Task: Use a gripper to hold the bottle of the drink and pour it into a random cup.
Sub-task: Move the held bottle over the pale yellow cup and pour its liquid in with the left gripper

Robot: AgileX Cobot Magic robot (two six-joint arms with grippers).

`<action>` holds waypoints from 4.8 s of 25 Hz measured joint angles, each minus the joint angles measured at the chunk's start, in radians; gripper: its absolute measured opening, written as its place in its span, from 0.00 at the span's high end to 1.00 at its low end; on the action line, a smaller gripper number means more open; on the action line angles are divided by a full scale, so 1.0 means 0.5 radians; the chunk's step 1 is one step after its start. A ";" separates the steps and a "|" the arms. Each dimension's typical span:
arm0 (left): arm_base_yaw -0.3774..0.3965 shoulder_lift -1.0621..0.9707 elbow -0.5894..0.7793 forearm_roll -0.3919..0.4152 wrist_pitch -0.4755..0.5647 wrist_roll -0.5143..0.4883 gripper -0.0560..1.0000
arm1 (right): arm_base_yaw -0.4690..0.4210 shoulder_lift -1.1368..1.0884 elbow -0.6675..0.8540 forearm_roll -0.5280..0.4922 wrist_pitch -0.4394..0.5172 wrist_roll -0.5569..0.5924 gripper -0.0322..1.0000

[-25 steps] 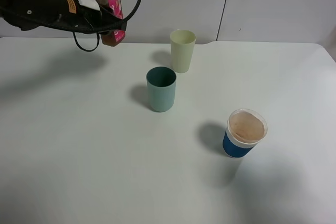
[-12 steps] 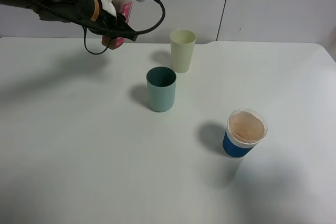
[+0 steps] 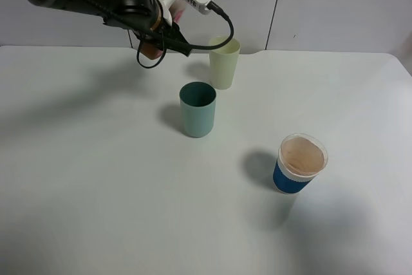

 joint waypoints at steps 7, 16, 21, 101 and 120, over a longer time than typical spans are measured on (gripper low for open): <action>-0.086 0.186 -0.192 0.010 0.283 0.100 0.63 | 0.000 0.000 0.000 0.000 0.000 0.000 0.01; -0.133 0.343 -0.372 0.031 0.428 0.239 0.63 | 0.000 0.000 0.000 0.000 0.000 0.000 0.01; -0.163 0.420 -0.489 0.072 0.512 0.310 0.63 | 0.000 0.000 0.000 0.000 0.000 0.000 0.01; -0.236 0.777 -0.786 0.851 0.959 0.791 0.64 | 0.000 0.000 0.000 -0.051 0.000 0.035 0.01; -0.244 0.777 -0.786 0.936 0.986 0.804 0.64 | 0.000 0.000 0.000 -0.051 0.000 0.036 0.01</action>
